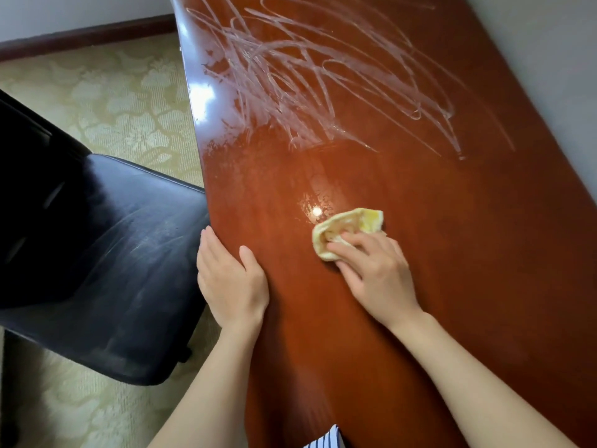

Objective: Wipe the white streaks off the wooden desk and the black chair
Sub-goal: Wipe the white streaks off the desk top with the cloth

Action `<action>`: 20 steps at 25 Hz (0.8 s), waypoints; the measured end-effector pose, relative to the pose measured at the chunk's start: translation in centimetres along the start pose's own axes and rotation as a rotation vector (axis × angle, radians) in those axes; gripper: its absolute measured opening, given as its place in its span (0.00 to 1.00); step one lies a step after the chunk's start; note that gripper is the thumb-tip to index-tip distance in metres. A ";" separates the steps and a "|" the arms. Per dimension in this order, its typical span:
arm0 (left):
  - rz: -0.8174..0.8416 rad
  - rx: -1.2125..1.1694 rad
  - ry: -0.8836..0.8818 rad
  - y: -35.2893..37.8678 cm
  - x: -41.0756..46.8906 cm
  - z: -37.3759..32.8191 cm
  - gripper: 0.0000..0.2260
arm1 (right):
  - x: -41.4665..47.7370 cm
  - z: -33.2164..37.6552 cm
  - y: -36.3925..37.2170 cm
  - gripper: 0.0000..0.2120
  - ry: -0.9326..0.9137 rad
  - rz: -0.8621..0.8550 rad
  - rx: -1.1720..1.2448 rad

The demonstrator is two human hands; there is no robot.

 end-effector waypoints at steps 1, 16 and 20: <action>-0.002 0.058 0.033 0.0 -0.1 -0.2 0.29 | -0.3 -2.0 -0.5 0.14 0.052 -0.004 -0.018; 0.189 0.197 0.501 15.2 -5.0 -17.0 0.29 | 3.2 -30.9 -6.0 0.13 0.752 -0.188 -0.182; 0.193 0.352 0.540 17.6 -5.7 -17.0 0.30 | 4.0 -33.8 -6.2 0.14 0.872 -0.210 -0.232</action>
Point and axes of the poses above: each hand's wrist, its own x-axis towards the middle knuckle, its own y-axis out of the palm, z = x × y, the point moved 9 cm from there along x, towards the middle knuckle, and after that the axes turned 11 degrees about -x, right-handed, at the moved point
